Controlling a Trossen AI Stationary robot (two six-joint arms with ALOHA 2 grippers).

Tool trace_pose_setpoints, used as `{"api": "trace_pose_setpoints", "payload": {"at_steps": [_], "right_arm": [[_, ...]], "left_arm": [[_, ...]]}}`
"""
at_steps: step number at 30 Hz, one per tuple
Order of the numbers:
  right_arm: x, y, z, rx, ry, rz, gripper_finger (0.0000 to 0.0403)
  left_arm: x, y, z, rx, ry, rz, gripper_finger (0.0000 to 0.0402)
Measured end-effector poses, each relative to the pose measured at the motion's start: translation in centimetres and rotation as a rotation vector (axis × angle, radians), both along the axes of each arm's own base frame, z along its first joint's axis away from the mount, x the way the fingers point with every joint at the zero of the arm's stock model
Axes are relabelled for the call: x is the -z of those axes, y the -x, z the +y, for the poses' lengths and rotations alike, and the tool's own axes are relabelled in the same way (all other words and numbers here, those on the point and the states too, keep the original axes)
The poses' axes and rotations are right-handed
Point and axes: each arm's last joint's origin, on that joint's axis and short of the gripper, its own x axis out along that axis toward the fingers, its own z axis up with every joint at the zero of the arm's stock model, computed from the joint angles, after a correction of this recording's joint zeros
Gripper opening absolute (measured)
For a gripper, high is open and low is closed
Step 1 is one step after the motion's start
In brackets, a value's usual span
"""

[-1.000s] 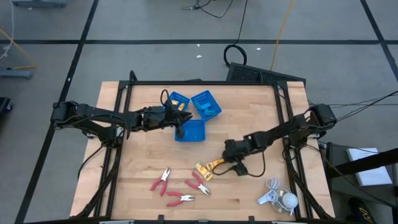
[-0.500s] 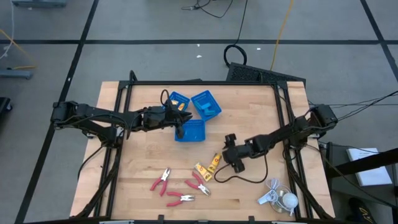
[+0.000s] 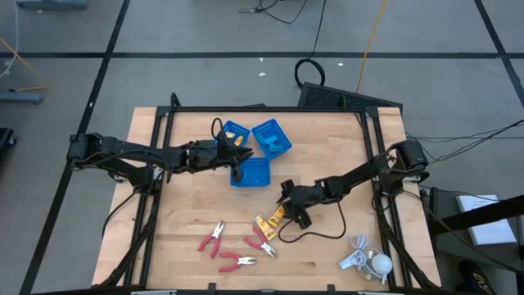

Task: Pick & Place School Supplies
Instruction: Put the yellow crayon box into the top left blue bin

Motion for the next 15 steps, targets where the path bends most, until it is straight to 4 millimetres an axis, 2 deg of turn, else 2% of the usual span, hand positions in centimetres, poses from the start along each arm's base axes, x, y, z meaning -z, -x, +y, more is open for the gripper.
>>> {"api": "trace_pose_setpoints", "payload": {"at_steps": [9,15], "right_arm": [[1.3,1.0,0.1,0.088,-0.108,0.186,0.0270],[1.3,1.4,0.6,0.090,-0.155,0.220,0.0257]], "left_arm": [[0.0,0.0,0.0,0.000,0.000,0.003,0.0067],[0.0,0.0,0.0,-0.002,0.002,0.002,0.0067]]}}
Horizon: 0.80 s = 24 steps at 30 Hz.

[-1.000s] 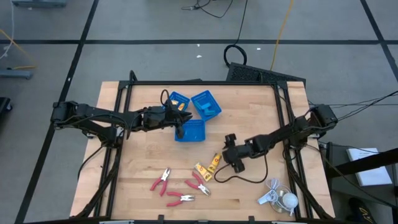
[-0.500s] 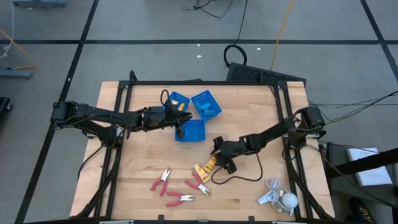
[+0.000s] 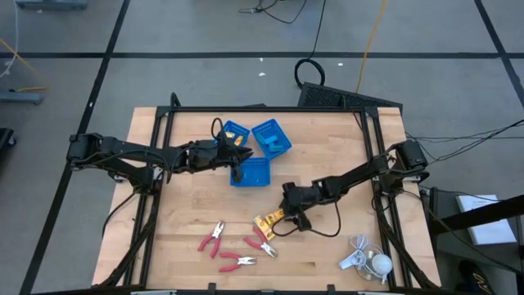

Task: Pick & Place School Supplies
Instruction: Put the yellow crayon box into the top left blue bin

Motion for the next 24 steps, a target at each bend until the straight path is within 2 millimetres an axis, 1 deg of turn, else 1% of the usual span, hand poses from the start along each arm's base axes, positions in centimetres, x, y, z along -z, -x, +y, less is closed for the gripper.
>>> {"api": "trace_pose_setpoints", "payload": {"at_steps": [7,14,19,24], "right_arm": [[-0.3,-0.4,0.0,0.032,0.022,-0.062,0.0215],[-0.5,-0.7,0.1,0.023,0.037,-0.110,0.0178],[-1.1,-0.6,-0.2,0.055,0.158,-0.147,0.0153],[-2.5,-0.2,-0.8,0.119,0.289,-0.179,0.0133]], "left_arm": [[0.0,0.0,0.0,-0.005,0.017,-0.008,0.0067],[0.0,0.0,0.0,-0.018,0.057,-0.025,0.0067],[0.0,0.0,0.0,-0.030,0.096,-0.039,0.0067],[0.0,0.0,0.0,-0.046,0.148,-0.060,0.0067]]}}
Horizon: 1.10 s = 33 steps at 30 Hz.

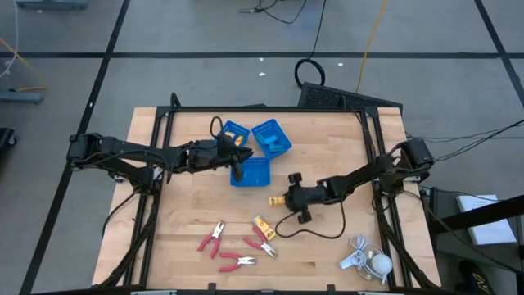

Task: Pick & Place School Supplies
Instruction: Put the yellow crayon box into the top left blue bin

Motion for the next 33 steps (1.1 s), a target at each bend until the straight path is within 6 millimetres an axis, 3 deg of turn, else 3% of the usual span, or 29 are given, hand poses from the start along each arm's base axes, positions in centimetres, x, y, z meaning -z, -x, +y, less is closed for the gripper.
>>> {"api": "trace_pose_setpoints", "payload": {"at_steps": [12,18,23,27,33], "right_arm": [[-4.3,1.5,-1.2,0.280,0.476,-0.104,0.0126],[-5.6,1.0,-1.3,0.303,0.576,-0.188,0.0125],[-6.3,0.5,-1.2,0.295,0.592,-0.245,0.0125],[-6.4,0.5,-1.2,0.301,0.602,-0.243,0.0125],[-6.6,0.4,-1.2,0.313,0.618,-0.260,0.0125]], "left_arm": [[0.0,-0.8,-0.2,-0.009,0.158,-0.119,0.0067],[0.3,-1.9,-1.2,0.061,0.206,-0.194,0.0067],[0.6,-2.5,-2.1,0.155,0.119,-0.198,0.0070],[0.7,-2.5,-2.2,0.158,0.108,-0.193,0.0105],[1.0,-2.5,-2.2,0.152,0.124,-0.165,0.0202]]}}
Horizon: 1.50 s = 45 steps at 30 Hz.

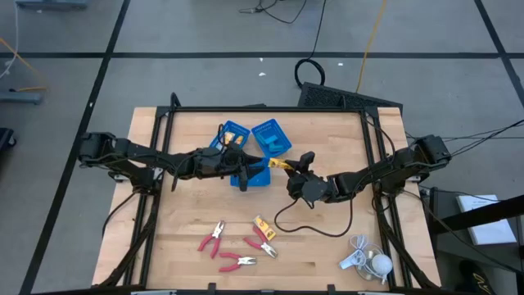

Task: Pick & Place School Supplies
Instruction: Put the yellow crayon box into the top left blue bin

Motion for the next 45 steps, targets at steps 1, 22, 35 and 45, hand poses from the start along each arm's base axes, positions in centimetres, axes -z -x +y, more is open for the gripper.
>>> {"api": "trace_pose_setpoints", "payload": {"at_steps": [1,22,35,45], "right_arm": [[-0.1,-0.1,0.0,-0.002,0.001,-0.014,0.0125],[-1.1,-0.4,0.8,-0.049,0.012,-0.090,0.0125],[-1.1,-0.4,0.8,-0.060,-0.003,-0.096,0.0125],[-1.0,-0.5,0.8,-0.085,-0.028,-0.102,0.0126]], "left_arm": [[0.2,-0.1,0.0,-0.007,0.010,0.004,0.0215],[4.1,-2.8,0.8,-0.044,0.100,-0.062,0.0262],[3.9,-3.1,0.7,0.055,0.107,-0.059,0.0228],[3.8,-3.1,1.5,0.038,0.108,-0.069,0.0111]]}}
